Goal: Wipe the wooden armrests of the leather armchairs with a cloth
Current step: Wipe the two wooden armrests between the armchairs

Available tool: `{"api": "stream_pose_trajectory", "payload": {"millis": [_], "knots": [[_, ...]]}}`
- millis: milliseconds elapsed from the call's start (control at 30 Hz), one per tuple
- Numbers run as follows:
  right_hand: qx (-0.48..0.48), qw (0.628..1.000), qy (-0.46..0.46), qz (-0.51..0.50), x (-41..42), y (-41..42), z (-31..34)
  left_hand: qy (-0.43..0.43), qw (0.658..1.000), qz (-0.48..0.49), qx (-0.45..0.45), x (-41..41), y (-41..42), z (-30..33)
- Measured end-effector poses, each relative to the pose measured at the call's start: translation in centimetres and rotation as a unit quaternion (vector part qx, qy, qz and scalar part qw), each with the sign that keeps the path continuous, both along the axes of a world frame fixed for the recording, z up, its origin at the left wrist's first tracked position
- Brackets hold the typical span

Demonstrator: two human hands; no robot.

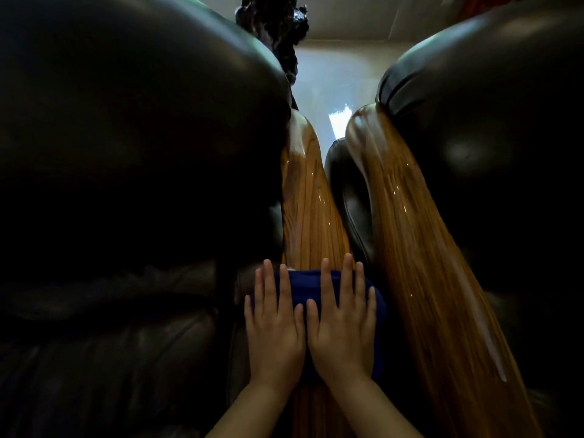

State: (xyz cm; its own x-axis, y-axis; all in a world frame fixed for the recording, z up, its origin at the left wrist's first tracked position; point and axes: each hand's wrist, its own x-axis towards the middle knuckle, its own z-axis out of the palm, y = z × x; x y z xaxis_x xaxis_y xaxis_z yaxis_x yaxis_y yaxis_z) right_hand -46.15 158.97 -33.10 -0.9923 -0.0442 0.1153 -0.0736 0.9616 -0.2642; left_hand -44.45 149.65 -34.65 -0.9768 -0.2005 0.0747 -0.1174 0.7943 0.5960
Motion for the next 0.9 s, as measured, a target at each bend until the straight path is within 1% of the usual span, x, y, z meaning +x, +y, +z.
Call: {"api": "stream_pose_trajectory", "payload": {"millis": [100, 167, 267, 333, 400, 500, 633, 800, 900], "knots": [[-0.015, 1.0, 0.012, 0.005, -5.1, -0.6, 0.8, 0.008, 1.0, 0.002, -0.024, -5.0, -0.3, 0.7], [-0.051, 0.999, 0.004, 0.008, -7.7, -0.7, 1.7, 0.005, 1.0, -0.006, -0.026, -7.7, -0.7, 1.7], [-0.116, 0.993, 0.028, 0.019, -6.9, 0.4, 2.0, 0.017, 1.0, -0.025, 0.008, -7.2, -1.4, 2.1], [-0.144, 0.988, 0.011, 0.059, -4.9, 1.5, 1.3, 0.006, 0.996, -0.083, 0.026, -5.4, -1.8, 1.5], [-0.129, 0.987, -0.026, 0.088, -4.1, 2.2, 0.4, -0.023, 0.99, -0.137, 0.019, -4.7, -2.1, 0.8], [-0.099, 0.989, -0.048, 0.1, -5.3, 2.3, 0.3, -0.049, 0.983, -0.175, -0.009, -6.0, -2.6, 1.2], [-0.12, 0.984, -0.067, 0.11, -8.0, 2.1, 0.9, -0.068, 0.981, -0.179, -0.02, -8.6, -3.2, 1.8], [-0.167, 0.974, -0.073, 0.135, -12.1, 2.0, 1.0, -0.079, 0.982, -0.17, -0.009, -12.4, -3.2, 2.4], [-0.205, 0.963, -0.077, 0.155, -15.0, 1.8, 1.1, -0.08, 0.982, -0.167, -0.028, -15.3, -3.5, 2.7]]}}
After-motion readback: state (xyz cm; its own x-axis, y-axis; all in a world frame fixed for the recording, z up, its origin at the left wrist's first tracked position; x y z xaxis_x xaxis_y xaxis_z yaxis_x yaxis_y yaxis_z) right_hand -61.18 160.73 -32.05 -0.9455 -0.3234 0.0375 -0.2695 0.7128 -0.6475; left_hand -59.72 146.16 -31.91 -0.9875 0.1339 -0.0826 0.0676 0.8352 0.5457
